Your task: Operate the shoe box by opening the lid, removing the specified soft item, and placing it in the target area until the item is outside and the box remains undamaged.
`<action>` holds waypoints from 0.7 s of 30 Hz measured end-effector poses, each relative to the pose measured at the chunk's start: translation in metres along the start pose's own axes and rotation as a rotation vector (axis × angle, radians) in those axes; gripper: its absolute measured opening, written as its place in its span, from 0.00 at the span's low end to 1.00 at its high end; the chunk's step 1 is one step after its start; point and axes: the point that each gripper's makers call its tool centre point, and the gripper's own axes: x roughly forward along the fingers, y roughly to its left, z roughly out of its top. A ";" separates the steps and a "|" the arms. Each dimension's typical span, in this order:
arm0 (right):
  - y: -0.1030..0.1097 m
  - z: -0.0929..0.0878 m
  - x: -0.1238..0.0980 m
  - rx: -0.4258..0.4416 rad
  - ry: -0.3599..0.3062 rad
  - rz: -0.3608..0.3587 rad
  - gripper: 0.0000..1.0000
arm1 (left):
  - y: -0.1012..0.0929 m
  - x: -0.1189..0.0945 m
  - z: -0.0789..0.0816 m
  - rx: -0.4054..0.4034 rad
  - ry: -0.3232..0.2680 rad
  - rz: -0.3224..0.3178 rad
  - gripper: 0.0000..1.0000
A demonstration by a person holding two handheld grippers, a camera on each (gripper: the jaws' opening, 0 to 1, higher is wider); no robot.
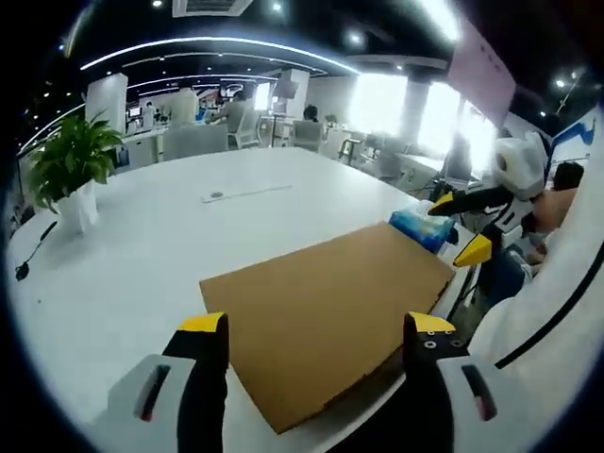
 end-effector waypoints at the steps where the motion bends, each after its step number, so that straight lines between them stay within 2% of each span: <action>1: -0.001 0.000 0.000 0.005 -0.004 -0.004 0.73 | -0.001 0.001 0.002 -0.008 -0.005 0.000 0.81; 4: -0.004 0.001 -0.001 0.028 -0.012 -0.009 0.74 | -0.001 0.003 0.004 -0.017 -0.011 -0.002 0.86; 5: -0.006 0.002 -0.002 0.044 -0.024 -0.010 0.75 | 0.005 0.003 0.003 -0.011 -0.006 0.011 0.87; 10: -0.016 0.006 -0.008 0.051 -0.054 -0.023 0.76 | 0.007 0.006 0.002 -0.046 0.004 0.003 0.97; 13: -0.025 0.012 -0.011 0.036 -0.087 -0.054 0.76 | 0.006 0.009 0.006 -0.046 -0.009 -0.006 0.98; 15: -0.033 0.019 -0.014 0.087 -0.143 -0.062 0.78 | 0.000 0.010 0.020 -0.053 -0.067 -0.013 0.98; 20: -0.049 0.016 -0.018 0.151 -0.157 -0.095 0.79 | 0.002 0.015 0.024 -0.052 -0.078 -0.001 0.99; 21: -0.052 0.018 -0.018 0.175 -0.181 -0.100 0.79 | 0.004 0.015 0.025 -0.033 -0.086 0.008 0.99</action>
